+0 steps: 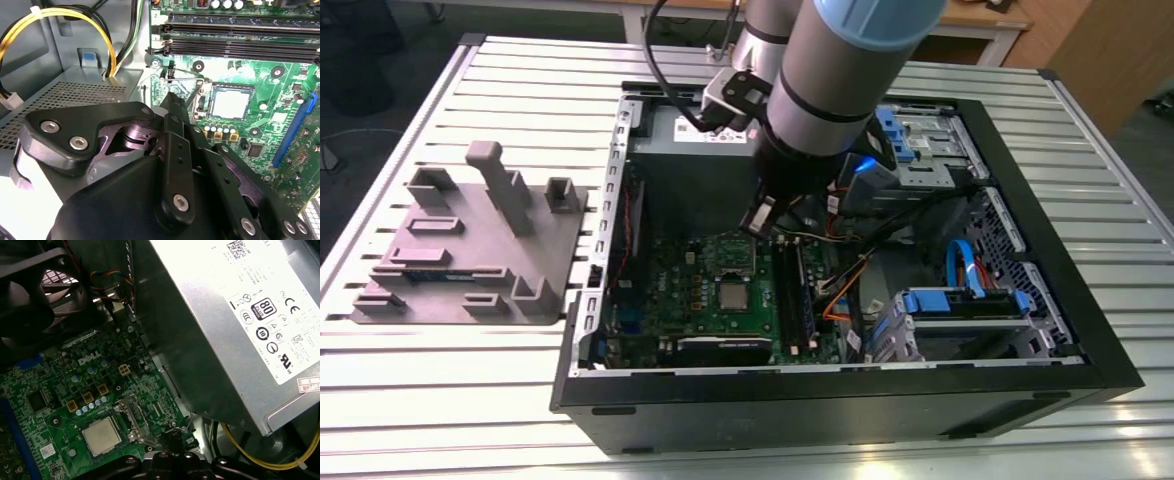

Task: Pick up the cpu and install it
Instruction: 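Close the cpu cover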

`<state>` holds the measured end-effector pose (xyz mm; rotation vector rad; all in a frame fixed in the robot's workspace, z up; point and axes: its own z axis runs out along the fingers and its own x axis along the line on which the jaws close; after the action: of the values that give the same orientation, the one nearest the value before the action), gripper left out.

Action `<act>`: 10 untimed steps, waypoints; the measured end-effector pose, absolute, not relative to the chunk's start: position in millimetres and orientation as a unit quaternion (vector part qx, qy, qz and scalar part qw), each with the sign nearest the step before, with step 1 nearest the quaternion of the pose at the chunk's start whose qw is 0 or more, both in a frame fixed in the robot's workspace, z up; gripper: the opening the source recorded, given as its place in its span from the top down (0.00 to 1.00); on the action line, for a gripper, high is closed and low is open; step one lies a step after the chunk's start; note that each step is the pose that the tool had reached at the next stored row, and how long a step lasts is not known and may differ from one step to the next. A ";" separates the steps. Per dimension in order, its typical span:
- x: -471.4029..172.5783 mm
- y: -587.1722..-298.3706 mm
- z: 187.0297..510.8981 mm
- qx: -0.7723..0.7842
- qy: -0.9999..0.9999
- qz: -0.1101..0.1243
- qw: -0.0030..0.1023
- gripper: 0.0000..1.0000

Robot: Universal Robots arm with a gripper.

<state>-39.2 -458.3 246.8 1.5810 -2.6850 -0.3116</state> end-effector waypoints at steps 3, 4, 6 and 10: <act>-39.6 -462.8 246.8 0.506 -0.857 -0.100 0.005 0.89; -39.6 -463.9 246.8 0.506 -0.857 -0.099 0.005 0.89; -39.6 -465.9 246.8 0.506 -0.857 -0.099 0.005 0.89; -39.9 -471.2 246.8 0.507 -0.856 -0.099 0.005 0.89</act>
<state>-39.9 -471.2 246.8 1.5864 -2.6813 -0.3111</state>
